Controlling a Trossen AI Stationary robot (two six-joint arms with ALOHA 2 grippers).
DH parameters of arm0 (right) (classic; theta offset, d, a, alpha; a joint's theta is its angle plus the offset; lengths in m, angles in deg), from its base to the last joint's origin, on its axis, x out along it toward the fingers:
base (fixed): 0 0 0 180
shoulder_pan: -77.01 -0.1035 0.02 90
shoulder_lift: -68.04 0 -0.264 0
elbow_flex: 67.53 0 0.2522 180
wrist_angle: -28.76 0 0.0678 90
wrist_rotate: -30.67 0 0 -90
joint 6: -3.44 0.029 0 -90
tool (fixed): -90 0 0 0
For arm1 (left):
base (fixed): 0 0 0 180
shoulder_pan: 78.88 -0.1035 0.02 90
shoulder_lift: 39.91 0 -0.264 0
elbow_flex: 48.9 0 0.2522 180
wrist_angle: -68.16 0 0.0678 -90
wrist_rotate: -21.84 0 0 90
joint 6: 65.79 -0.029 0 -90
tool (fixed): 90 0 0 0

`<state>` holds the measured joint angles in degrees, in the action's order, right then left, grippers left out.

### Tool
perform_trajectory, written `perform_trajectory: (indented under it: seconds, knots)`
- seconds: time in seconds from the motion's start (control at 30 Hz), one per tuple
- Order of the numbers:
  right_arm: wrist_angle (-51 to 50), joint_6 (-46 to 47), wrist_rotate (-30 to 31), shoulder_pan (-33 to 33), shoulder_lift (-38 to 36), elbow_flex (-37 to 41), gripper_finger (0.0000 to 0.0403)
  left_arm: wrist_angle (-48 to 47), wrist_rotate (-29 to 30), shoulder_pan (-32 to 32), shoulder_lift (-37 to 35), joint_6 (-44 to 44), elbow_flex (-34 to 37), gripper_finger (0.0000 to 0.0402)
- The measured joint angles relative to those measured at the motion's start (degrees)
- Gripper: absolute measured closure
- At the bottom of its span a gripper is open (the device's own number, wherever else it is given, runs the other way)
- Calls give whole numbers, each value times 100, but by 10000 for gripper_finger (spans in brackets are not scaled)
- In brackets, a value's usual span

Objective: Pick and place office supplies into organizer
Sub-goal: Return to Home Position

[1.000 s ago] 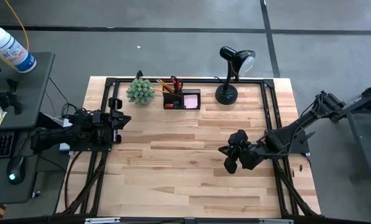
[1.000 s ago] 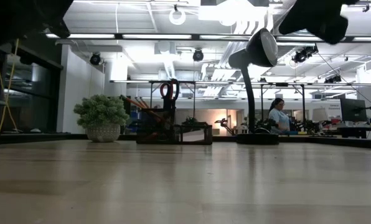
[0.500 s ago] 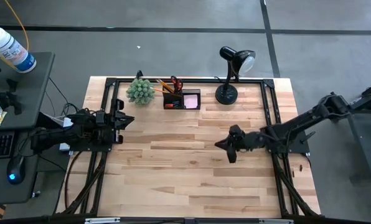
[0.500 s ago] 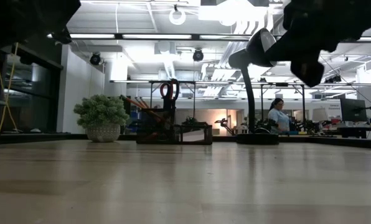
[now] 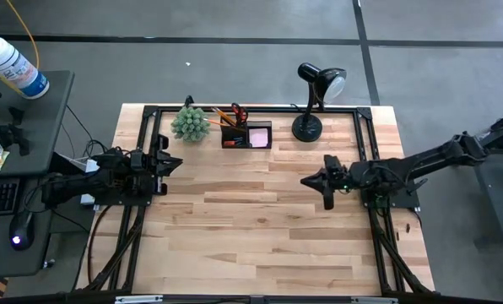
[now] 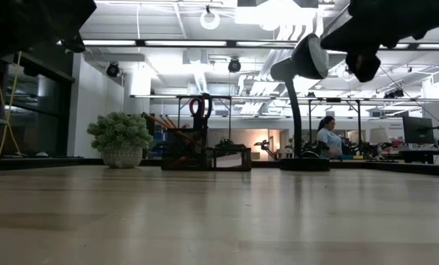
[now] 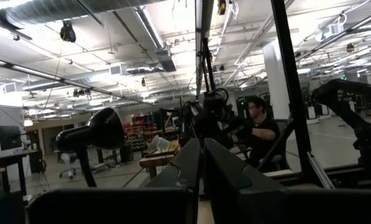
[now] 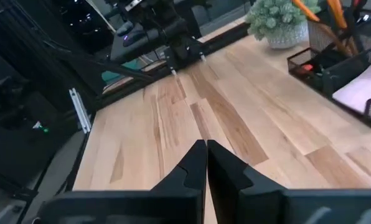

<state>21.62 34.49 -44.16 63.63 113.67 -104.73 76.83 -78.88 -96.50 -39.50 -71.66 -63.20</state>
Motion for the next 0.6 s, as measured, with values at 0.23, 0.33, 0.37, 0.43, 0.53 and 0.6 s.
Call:
perform_trajectory:
  seconds: [0.23,0.33,0.37,0.43,0.53,0.6]
  knots:
    - [-1025,-220,113,1,-819,0,396,0,0,0,-1,0,0,389]
    - [-1421,-256,289,1,-1111,3,396,1,0,0,-1,0,0,389]
    - [-1400,-284,376,1,-1197,60,396,0,0,0,-2,0,0,389]
    - [-1145,-300,500,17,-1425,357,396,0,0,0,0,0,0,389]
    - [-454,13,596,100,-1771,1029,396,0,0,0,-1,-1,0,389]
    - [-19,306,535,148,-2016,1414,397,0,0,0,-1,-2,0,389]
